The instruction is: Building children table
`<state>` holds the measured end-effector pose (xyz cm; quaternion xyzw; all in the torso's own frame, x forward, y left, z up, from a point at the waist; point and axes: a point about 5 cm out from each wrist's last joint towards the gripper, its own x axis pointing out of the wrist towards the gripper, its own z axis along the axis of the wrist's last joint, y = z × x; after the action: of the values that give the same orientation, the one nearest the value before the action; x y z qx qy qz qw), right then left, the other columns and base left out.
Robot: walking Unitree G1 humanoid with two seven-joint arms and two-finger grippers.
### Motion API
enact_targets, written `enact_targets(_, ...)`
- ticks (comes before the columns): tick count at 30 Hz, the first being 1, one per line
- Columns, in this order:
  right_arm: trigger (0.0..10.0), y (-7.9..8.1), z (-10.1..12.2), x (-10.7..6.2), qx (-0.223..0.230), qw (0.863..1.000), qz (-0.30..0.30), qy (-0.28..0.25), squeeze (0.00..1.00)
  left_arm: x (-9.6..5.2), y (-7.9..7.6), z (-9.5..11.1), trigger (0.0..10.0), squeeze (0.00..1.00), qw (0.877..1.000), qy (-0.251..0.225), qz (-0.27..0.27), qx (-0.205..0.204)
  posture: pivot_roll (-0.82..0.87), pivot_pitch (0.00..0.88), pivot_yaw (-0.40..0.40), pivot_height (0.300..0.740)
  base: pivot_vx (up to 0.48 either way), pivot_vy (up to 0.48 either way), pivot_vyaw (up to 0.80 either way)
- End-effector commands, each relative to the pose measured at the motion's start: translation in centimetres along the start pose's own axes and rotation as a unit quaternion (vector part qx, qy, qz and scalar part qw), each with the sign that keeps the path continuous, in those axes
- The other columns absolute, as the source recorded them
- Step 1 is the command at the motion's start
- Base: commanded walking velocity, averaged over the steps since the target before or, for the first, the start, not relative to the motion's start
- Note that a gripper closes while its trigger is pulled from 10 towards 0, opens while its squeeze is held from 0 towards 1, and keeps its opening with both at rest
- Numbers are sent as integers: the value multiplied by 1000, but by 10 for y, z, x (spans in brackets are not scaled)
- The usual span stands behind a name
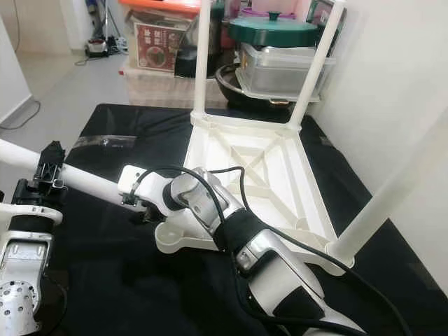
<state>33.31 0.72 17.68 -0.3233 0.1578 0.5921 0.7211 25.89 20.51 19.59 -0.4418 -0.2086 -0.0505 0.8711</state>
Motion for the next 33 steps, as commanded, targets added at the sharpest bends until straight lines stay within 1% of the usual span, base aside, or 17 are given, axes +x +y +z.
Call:
enact_targets(1,0,21,-5,12,-3,997,74,-9,0,3,-10,-19,10000,1000,998,57,-35,8,17,0,-91,740,0,0,0)
enact_targets(3,0,21,-5,12,-3,997,74,-9,0,3,-10,-19,10000,1000,998,57,-35,8,17,0,-91,740,0,0,0)
enact_targets(7,0,12,-10,1,1,998,62,-7,0,2,-21,-11,10000,1000,996,30,-81,-10,18,0,-91,740,0,0,0)
enact_targets(11,0,8,-14,-3,3,998,55,-4,0,1,-23,-8,10000,1000,996,24,-90,-16,18,0,-92,740,0,0,0)
enact_targets(15,0,-1,-23,-14,18,999,39,4,0,-2,-30,-1,10000,1000,992,19,-117,-43,14,0,-89,740,0,0,0)
enact_targets(16,0,-18,-29,-34,36,999,11,6,0,-9,-38,4,10000,1000,986,24,-150,-73,10,0,-86,740,0,0,0)
enact_targets(18,0,-18,-29,-34,36,999,11,6,0,-9,-38,4,10000,1000,986,24,-150,-73,10,0,-86,740,0,0,0)
enact_targets(19,0,-25,-31,-43,42,999,0,6,0,-11,-40,6,10000,1000,983,26,-161,-80,4,0,-82,740,0,0,0)
enact_targets(21,0,-25,-31,-43,42,999,0,6,0,-11,-40,6,10000,1000,983,26,-161,-80,4,0,-82,740,0,0,0)
enact_targets(22,0,-31,-33,-52,51,999,-11,6,0,-13,-41,7,10000,1000,981,31,-170,-86,-5,0,-80,740,0,0,0)
enact_targets(24,0,-45,-33,-73,67,997,-43,-1,0,-20,-51,4,10000,1000,970,66,-218,-89,-10,0,-79,740,0,0,0)
enact_targets(27,0,-50,-32,-80,72,996,-54,-6,0,-22,-56,2,10000,1000,964,80,-236,-89,-11,0,-80,740,0,0,0)
enact_targets(28,0,-56,-28,-87,77,994,-69,-17,0,-24,-60,0,10000,0,960,90,-251,-90,-11,0,-80,740,0,0,0)
enact_targets(29,0,-64,-23,-96,86,992,-91,-32,0,-26,-64,-2,10000,0,956,96,-262,-91,-9,0,-81,740,0,0,0)
enact_targets(30,0,-64,-23,-96,86,992,-91,-32,0,-26,-64,-2,10000,0,956,96,-262,-91,-9,0,-81,740,0,0,0)
enact_targets(32,0,-81,-16,-113,104,982,-145,-62,0,-30,-68,-4,10000,0,953,103,-273,-84,-6,0,-84,740,0,0,0)
enact_targets(33,0,-91,-15,-124,119,972,-184,-79,0,-31,-65,-4,10000,0,956,103,-263,-80,-6,0,-85,740,0,0,0)
